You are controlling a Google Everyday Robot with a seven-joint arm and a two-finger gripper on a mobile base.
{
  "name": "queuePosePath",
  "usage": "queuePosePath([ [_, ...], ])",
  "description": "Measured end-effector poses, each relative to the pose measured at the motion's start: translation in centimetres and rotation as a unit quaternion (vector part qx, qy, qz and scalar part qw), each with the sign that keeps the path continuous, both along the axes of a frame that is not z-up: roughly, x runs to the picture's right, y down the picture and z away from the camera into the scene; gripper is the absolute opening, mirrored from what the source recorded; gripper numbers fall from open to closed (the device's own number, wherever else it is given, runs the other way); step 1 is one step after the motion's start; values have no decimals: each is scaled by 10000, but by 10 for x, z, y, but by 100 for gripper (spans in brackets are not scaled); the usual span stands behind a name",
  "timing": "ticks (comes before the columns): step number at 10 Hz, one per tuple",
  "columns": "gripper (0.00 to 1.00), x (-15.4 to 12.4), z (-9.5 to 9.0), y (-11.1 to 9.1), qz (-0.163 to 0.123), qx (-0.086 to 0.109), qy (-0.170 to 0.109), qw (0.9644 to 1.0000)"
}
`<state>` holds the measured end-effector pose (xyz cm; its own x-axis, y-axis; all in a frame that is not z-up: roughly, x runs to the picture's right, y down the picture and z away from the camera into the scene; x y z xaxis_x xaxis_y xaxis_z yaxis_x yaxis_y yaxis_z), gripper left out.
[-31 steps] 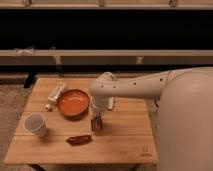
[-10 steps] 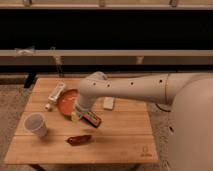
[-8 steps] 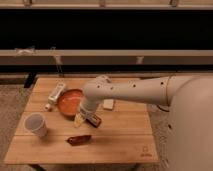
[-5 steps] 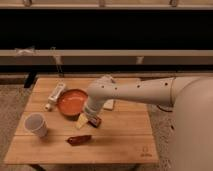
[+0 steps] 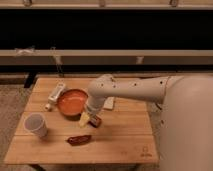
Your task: Place the eraser in the ceramic cup
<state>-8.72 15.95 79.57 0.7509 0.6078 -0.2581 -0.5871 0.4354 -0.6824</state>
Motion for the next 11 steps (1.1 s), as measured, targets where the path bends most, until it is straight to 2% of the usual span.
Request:
queuePosePath([
  [4, 80, 11, 27, -11, -88, 30, 132, 9999],
  [11, 80, -17, 56, -23, -363, 103, -2, 9993],
])
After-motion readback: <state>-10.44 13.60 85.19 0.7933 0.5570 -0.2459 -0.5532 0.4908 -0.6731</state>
